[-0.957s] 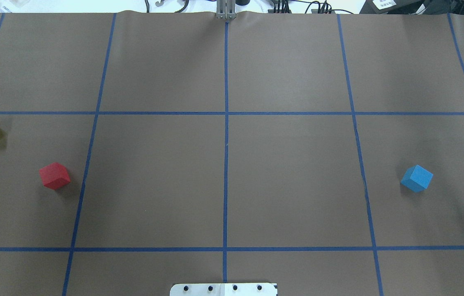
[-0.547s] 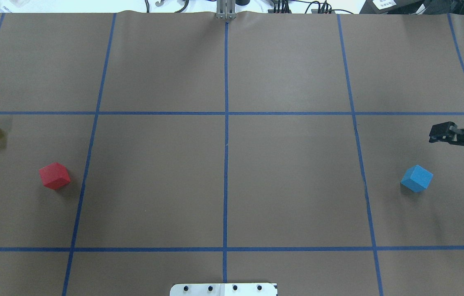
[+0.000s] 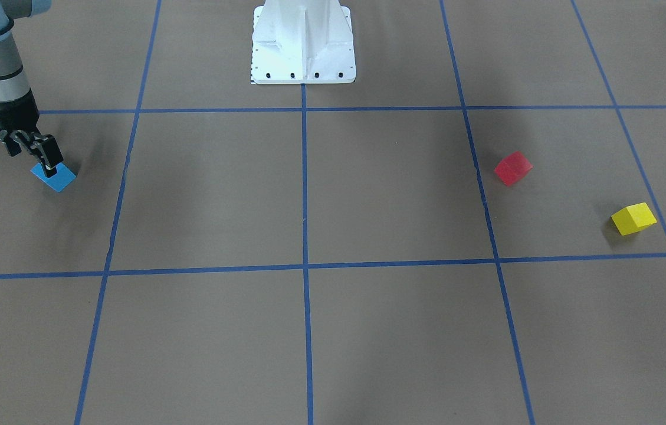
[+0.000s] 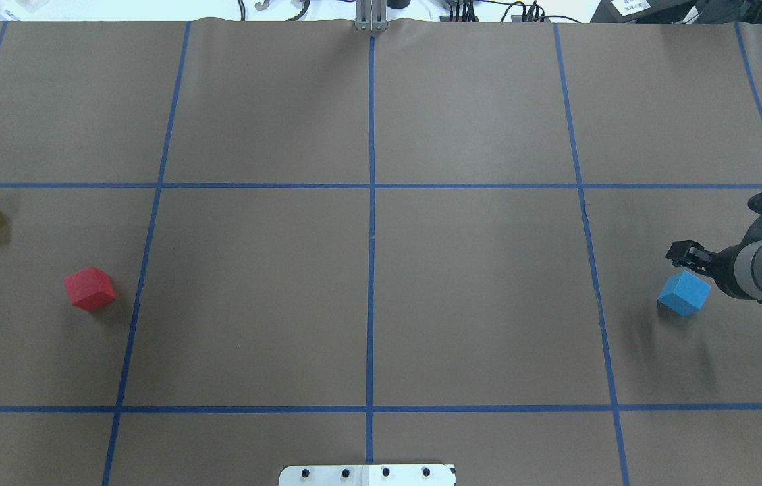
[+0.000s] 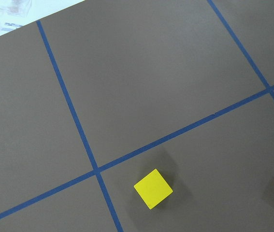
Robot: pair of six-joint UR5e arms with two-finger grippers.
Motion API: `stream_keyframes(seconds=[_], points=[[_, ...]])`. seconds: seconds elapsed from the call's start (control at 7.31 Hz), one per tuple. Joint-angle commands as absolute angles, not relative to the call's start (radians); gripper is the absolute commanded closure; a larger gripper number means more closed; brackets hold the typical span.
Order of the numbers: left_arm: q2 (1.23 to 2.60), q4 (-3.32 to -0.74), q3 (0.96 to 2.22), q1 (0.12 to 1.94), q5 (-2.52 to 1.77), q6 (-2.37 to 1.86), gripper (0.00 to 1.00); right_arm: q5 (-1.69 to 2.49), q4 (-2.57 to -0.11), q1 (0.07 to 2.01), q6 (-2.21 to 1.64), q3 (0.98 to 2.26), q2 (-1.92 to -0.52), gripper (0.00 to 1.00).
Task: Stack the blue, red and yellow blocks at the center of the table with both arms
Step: 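Lower the right gripper onto the blue cube and grasp it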
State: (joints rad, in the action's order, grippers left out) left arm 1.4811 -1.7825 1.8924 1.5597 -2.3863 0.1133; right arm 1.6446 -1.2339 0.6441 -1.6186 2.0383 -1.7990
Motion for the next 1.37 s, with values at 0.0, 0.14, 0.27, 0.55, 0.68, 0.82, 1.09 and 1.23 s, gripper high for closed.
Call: stream_keyframes(seconds=[0.0, 0.14, 0.27, 0.55, 0.68, 0.82, 1.09, 1.23], points=[[1.480, -1.782, 1.894, 1.560, -2.387, 0.115, 0.00, 1.583, -1.232, 0.579, -1.695, 2.004, -1.799, 0.02], [1.480, -1.782, 1.898, 1.560, -2.387, 0.115, 0.00, 1.554, -1.232, 0.551, -1.716, 1.982, -1.799, 0.02], [1.479, -1.782, 1.896, 1.560, -2.387, 0.115, 0.00, 1.543, -1.232, 0.534, -1.733, 1.980, -1.799, 0.02], [1.479, -1.782, 1.898, 1.560, -2.387, 0.115, 0.00, 1.516, -1.232, 0.511, -1.746, 1.968, -1.796, 0.11], [1.480, -1.782, 1.898, 1.560, -2.387, 0.115, 0.00, 1.511, -1.232, 0.505, -1.765, 1.968, -1.792, 0.80], [1.479, -1.782, 1.899, 1.560, -2.387, 0.115, 0.00, 1.503, -1.232, 0.500, -1.760, 1.968, -1.790, 1.00], [1.479, -1.782, 1.898, 1.560, -2.387, 0.115, 0.00, 1.505, -1.239, 0.502, -1.743, 2.002, -1.786, 1.00], [1.477, -1.782, 1.896, 1.560, -2.387, 0.115, 0.00, 1.514, -1.244, 0.506, -1.653, 2.035, -1.779, 1.00]])
